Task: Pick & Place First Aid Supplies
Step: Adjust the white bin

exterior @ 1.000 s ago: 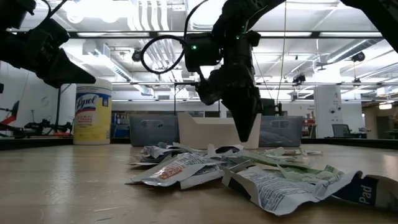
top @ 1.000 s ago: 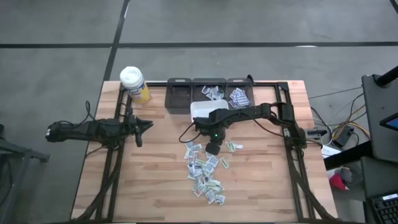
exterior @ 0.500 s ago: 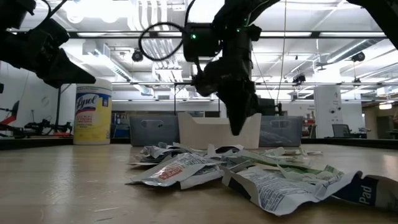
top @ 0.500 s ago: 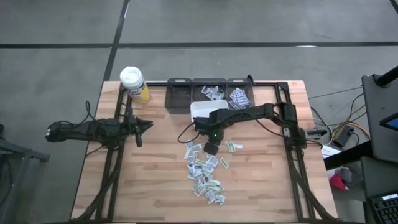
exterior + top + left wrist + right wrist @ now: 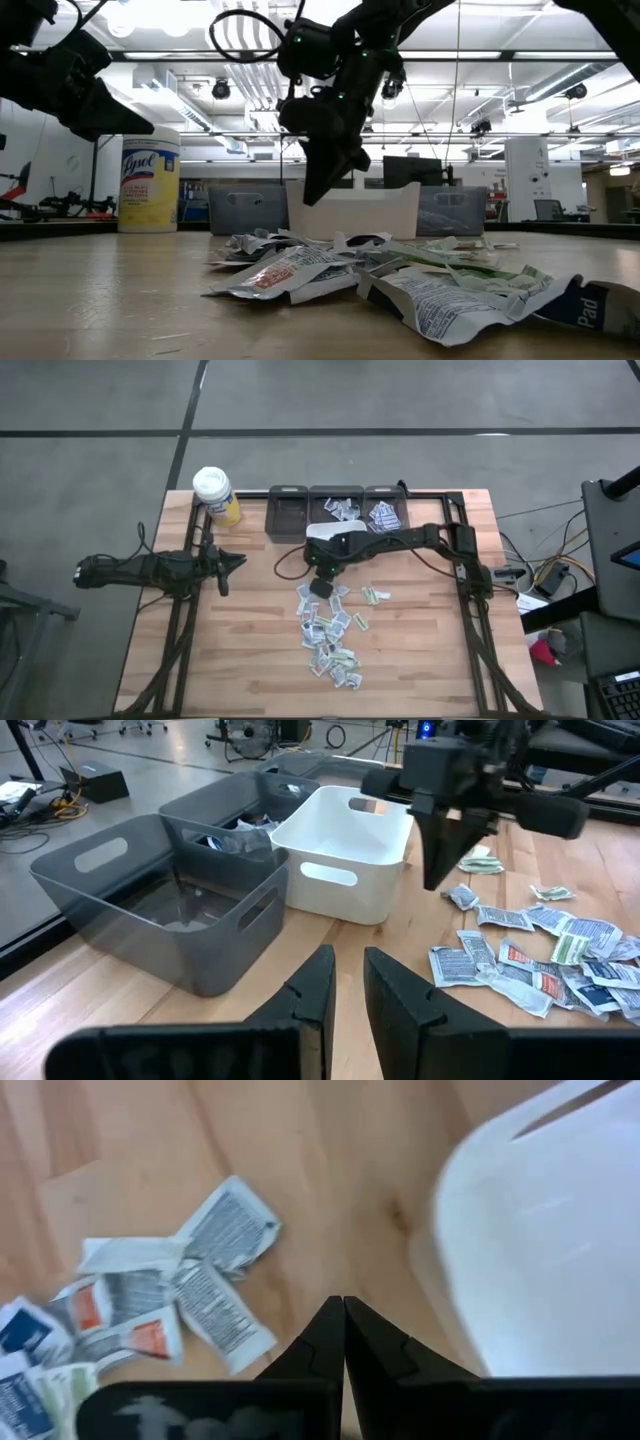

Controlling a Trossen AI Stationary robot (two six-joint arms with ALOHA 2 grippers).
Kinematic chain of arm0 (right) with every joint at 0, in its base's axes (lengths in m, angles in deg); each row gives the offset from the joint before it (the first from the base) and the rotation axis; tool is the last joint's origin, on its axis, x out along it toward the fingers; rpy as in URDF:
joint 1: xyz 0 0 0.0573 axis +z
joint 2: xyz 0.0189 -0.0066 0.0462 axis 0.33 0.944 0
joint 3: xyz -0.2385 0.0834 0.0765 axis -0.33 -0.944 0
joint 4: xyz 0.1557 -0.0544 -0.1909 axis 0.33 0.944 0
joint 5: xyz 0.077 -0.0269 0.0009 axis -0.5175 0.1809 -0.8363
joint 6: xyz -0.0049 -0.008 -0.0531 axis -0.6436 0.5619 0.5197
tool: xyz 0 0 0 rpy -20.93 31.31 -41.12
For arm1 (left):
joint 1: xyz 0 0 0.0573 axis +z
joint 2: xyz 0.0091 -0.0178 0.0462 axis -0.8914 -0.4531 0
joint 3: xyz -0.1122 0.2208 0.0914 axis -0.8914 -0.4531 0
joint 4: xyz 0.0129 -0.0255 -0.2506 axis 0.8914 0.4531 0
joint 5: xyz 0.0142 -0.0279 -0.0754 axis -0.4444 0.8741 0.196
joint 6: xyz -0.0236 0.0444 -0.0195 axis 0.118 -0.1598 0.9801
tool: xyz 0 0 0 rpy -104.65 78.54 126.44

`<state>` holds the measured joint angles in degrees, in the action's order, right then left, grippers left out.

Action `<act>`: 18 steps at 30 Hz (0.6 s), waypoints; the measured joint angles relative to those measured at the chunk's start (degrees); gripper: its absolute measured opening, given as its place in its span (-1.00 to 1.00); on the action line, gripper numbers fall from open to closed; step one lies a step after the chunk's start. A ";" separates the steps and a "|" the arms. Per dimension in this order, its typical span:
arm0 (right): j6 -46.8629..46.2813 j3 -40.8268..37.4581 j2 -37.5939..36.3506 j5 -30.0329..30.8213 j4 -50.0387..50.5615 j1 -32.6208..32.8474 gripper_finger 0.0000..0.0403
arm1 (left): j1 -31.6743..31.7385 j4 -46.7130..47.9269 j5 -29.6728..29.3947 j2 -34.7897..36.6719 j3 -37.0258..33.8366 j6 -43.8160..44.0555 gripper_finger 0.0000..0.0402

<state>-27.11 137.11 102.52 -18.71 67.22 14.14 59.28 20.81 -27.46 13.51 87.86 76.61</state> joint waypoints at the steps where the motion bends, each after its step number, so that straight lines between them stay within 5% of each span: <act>1: 0.06 -0.01 0.00 0.03 -0.03 -0.30 -0.96 | -0.02 0.00 0.00 0.00 0.00 -0.04 -0.74; 18: 1.18 -0.14 -0.02 2.70 -0.57 -3.89 -0.96 | -0.01 0.02 0.00 0.00 0.00 -1.42 -0.74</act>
<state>-25.92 136.96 102.50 -16.01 66.65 10.25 59.28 20.84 -27.46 13.51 87.86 75.18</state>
